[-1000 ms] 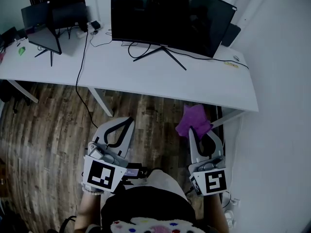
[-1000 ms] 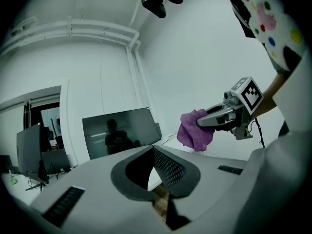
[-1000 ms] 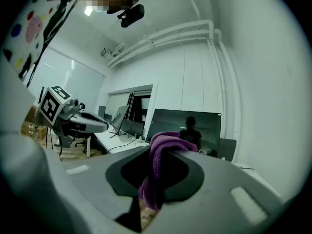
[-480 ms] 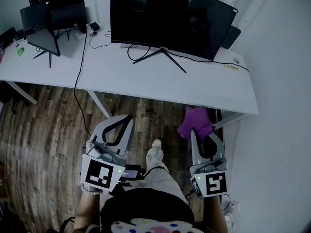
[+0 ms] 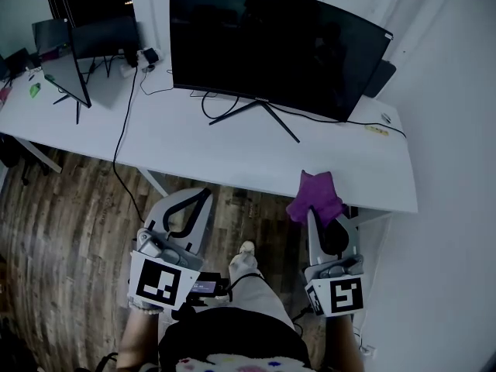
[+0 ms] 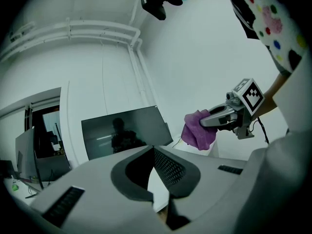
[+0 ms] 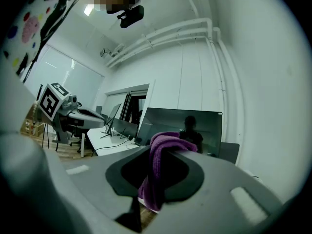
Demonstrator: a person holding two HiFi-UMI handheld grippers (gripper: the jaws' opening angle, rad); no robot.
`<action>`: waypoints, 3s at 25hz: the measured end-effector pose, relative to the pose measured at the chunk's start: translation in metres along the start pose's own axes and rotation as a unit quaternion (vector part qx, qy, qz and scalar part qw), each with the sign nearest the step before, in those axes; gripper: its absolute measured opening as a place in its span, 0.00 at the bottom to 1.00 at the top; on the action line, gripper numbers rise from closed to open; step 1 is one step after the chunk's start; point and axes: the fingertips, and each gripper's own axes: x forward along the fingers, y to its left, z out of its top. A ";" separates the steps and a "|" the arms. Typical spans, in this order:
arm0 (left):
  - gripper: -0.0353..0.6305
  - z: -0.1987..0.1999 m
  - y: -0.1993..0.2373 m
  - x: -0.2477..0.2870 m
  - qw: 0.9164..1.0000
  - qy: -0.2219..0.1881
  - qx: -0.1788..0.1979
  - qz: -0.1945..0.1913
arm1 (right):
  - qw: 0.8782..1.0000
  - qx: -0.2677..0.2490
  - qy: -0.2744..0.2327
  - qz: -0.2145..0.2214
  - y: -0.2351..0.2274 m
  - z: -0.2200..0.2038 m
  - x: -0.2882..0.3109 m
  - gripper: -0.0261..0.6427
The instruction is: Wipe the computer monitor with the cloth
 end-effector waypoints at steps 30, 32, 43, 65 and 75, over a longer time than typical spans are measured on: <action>0.06 0.040 0.057 0.210 0.999 -0.014 0.018 0.023 | 0.993 -0.073 -0.037 -0.085 -0.277 0.031 0.148 0.14; 0.06 0.040 0.057 0.215 1.000 -0.016 0.012 0.021 | 0.991 -0.079 -0.043 -0.099 -0.296 0.040 0.153 0.14; 0.06 0.038 0.068 0.241 1.000 -0.018 -0.024 0.008 | 0.970 -0.118 -0.071 -0.201 -0.397 0.097 0.195 0.14; 0.06 0.012 0.116 0.270 0.999 -0.017 -0.024 -0.012 | 0.966 -0.138 -0.013 -0.218 -0.435 0.096 0.265 0.14; 0.06 -0.001 0.131 0.275 0.999 -0.011 -0.042 -0.016 | 0.970 -0.097 -0.016 -0.223 -0.435 0.084 0.270 0.14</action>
